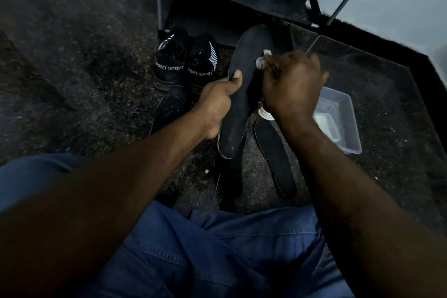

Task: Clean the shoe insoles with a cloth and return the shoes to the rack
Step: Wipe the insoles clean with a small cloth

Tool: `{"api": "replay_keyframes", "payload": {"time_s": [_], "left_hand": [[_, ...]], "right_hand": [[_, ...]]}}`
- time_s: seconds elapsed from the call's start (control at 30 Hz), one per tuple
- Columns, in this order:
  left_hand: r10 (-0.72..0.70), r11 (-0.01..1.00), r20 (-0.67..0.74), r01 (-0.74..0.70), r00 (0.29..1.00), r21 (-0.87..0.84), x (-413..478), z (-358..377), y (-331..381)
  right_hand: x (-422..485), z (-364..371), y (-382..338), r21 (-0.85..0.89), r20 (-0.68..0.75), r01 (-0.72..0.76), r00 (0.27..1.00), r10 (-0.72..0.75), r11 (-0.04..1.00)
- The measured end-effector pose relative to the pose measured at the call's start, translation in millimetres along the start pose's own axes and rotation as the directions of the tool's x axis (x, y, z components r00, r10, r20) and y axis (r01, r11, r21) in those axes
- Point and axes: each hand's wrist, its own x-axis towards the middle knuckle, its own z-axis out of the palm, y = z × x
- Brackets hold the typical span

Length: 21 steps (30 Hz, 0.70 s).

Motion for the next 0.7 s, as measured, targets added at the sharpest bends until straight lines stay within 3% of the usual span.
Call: {"api": "replay_keyframes", "payload": {"time_s": [0.2,0.37,0.47,0.6,0.7], "left_hand": [[0.013,0.999,0.004,-0.013,1.0,-0.038,-2,0,5],[-0.043,0.984,0.049,0.051,0.998,-0.171,-5,-3,7],[-0.045,0.987,0.049,0.052,0.998,-0.151,-2,-4,7],[-0.027,0.999,0.036,0.027,0.999,-0.017,0,-5,6],[-0.029,1.0,0.04,0.029,0.999,-0.007,-2,-2,2]], "right_hand": [[-26,11,1,0.052,0.087,0.026,0.996,-0.031,0.998],[-77,14,-5,0.108,0.095,0.106,0.989,-0.116,0.988],[-73,9,-4,0.09,0.08,0.138,0.986,-0.145,0.986],[-36,0,1,0.034,0.024,0.075,0.997,-0.075,0.997],[-9,-3,3,0.012,0.004,-0.01,1.0,0.01,1.0]]}}
